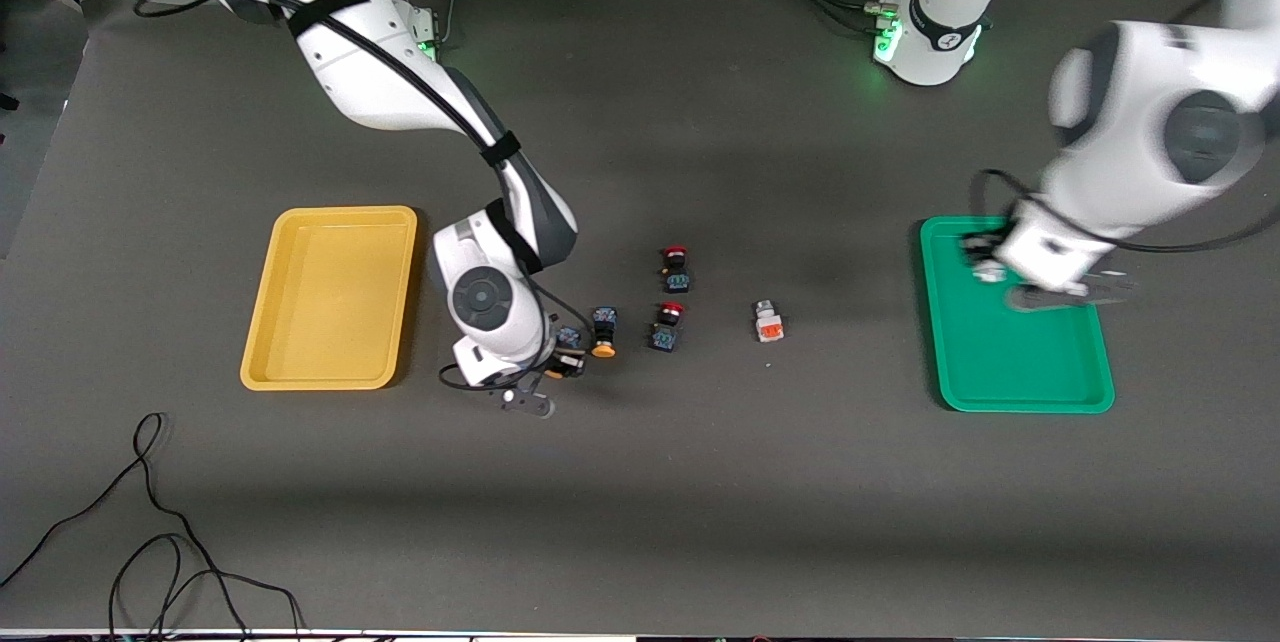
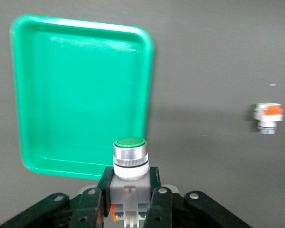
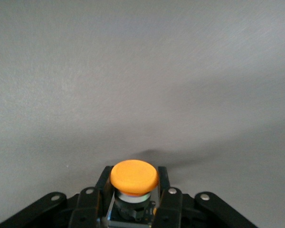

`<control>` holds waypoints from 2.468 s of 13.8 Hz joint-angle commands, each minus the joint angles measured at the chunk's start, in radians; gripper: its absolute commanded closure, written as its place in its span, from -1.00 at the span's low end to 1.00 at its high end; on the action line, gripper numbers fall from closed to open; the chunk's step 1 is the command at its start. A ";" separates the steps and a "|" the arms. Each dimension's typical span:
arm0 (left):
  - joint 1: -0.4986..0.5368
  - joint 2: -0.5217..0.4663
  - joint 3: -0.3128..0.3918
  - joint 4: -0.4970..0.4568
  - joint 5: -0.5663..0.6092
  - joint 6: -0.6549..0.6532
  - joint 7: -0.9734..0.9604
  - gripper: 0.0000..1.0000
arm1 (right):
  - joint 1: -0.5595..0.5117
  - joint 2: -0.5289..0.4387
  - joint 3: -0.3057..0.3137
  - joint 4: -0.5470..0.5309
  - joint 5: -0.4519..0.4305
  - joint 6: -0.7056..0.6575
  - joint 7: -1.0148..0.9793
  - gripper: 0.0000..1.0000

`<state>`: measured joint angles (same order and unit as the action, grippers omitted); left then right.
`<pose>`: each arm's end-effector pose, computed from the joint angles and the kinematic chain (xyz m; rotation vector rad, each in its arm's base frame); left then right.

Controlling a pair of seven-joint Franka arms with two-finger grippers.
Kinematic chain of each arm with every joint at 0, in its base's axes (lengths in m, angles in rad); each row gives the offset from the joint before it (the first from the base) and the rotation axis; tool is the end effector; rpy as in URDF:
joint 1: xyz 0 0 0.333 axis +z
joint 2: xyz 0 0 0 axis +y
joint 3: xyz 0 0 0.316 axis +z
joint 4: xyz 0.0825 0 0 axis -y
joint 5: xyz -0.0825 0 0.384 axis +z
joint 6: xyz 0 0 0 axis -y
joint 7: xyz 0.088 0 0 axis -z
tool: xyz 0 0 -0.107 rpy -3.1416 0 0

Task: Place green and yellow buttons in trays
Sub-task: 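Carry the yellow button to the yellow tray while the left gripper carries green, then open both grippers to release the buttons into the trays, then reach the right gripper to another yellow button while the left gripper reaches green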

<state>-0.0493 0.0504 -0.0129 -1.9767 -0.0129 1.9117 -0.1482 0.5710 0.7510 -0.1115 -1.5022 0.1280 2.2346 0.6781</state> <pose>0.5534 -0.0353 0.4329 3.1327 0.1426 -0.1822 0.6310 0.3309 0.2234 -3.0998 0.4193 0.0371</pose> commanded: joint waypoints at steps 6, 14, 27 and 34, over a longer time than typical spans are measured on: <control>0.120 0.092 -0.015 -0.138 0.010 0.266 0.176 0.79 | -0.204 -0.327 -0.046 -0.265 0.013 -0.205 -0.536 1.00; 0.109 0.333 -0.016 -0.242 0.016 0.684 0.182 0.23 | -0.238 -0.360 -0.201 -0.556 0.016 0.052 -0.893 1.00; 0.112 0.229 -0.021 0.344 -0.001 -0.163 0.161 -1.00 | -0.232 -0.386 -0.197 -0.609 0.141 0.073 -0.882 -1.00; -0.167 0.240 -0.035 0.340 -0.009 -0.114 -0.202 -1.00 | -0.028 -0.359 -0.185 -0.400 0.219 -0.019 -0.564 -0.99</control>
<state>-0.1402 0.2840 -0.0622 -1.6528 -0.0172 1.7812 -0.2500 0.4918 0.3446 -0.2900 -2.0008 0.3245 2.2500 0.0207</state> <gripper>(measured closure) 0.000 0.000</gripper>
